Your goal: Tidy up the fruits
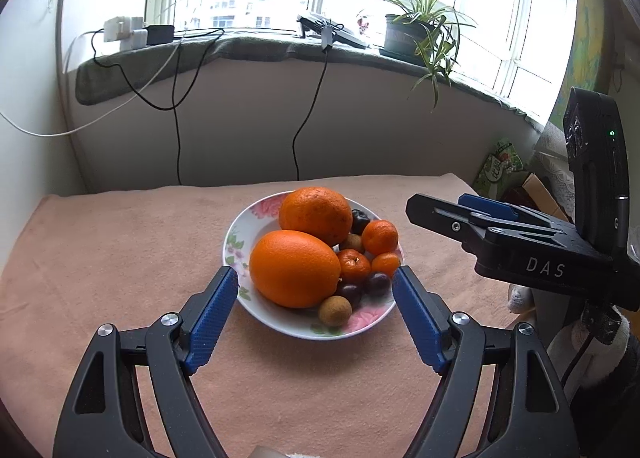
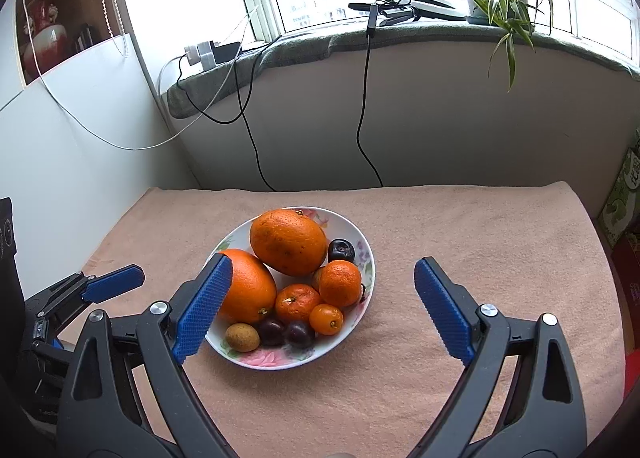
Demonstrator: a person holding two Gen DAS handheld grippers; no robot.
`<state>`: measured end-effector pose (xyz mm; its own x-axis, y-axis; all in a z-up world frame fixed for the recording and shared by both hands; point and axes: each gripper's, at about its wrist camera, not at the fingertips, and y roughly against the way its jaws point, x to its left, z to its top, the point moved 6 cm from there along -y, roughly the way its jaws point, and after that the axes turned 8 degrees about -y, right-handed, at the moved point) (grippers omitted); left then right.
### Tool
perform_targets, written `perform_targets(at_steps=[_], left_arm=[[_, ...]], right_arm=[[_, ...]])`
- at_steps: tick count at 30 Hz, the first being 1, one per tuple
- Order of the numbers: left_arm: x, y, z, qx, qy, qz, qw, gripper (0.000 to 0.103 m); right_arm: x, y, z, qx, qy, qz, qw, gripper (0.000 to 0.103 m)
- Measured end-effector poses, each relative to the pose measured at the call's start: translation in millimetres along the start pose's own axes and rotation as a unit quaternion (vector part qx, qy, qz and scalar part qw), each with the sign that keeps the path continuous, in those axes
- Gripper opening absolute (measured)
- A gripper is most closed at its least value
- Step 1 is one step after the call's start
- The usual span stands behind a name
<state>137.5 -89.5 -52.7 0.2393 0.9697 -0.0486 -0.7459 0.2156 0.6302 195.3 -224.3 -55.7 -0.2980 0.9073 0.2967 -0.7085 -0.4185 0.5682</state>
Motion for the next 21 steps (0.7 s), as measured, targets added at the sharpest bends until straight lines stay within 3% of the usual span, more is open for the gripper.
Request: perform_targets(at_steps=[8,21], left_arm=[[8.5,25.5,-9.5,-0.016,0.004,0.029,0.9995,0.08],[11.4,44.0,-16.0,-0.026,0.013,0.036,0.9989,0.08]], right_arm=[[11.3,16.9,-22.4,-0.003,0.017,-0.018,1.0,0.095],[17.5,38.2,-39.2,-0.019,0.019,-0.041,0.999,0.095]])
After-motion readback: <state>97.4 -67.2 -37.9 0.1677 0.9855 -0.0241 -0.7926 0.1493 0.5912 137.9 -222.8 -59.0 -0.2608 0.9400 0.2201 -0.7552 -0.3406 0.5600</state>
